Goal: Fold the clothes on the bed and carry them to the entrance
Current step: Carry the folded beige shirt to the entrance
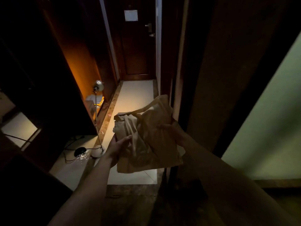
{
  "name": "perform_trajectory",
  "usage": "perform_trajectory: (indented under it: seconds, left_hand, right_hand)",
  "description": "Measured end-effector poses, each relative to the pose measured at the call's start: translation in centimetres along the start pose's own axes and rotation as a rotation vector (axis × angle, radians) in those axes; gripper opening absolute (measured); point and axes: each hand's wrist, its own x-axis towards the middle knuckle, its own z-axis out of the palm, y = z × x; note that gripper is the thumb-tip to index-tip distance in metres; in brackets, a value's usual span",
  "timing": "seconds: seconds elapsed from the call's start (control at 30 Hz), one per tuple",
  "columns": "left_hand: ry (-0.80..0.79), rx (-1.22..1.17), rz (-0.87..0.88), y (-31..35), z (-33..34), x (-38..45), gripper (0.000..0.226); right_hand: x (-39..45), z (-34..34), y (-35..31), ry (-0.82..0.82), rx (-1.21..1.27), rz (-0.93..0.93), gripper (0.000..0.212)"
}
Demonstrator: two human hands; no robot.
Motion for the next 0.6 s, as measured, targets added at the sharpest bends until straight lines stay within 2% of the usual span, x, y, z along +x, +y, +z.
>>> perform_trajectory:
  seconds: [0.1,0.17,0.23,0.3,0.37,0.43,0.6]
  left_hand:
    - [0.047,-0.015,0.029,1.7,-4.9,2.9,0.073]
    - [0.068,-0.032,0.045,3.3,-7.8,5.0,0.071]
    - [0.098,-0.043,0.037,5.0,-10.2,6.8,0.072]
    - [0.122,-0.047,0.02,6.6,-12.6,8.7,0.088]
    - [0.123,-0.041,0.007,7.9,-14.5,10.7,0.101]
    - [0.113,-0.034,0.008,9.2,-15.8,12.5,0.096]
    - [0.093,-0.091,-0.032,11.4,-17.3,17.3,0.1]
  right_hand:
    - [3.9,4.9,-1.1,-0.034,-0.016,-0.037,0.064]
    - [6.8,7.6,-1.7,-0.063,-0.009,-0.025,0.072]
    - [9.3,10.0,-2.4,-0.099,-0.016,-0.011,0.068]
    - [11.6,12.0,-3.1,-0.113,-0.024,-0.01,0.061]
    - [13.8,13.6,-3.9,-0.114,-0.02,-0.005,0.068]
    - [15.9,14.8,-4.8,-0.115,-0.016,-0.001,0.079]
    - [21.1,16.2,-6.2,-0.108,-0.025,-0.013,0.07]
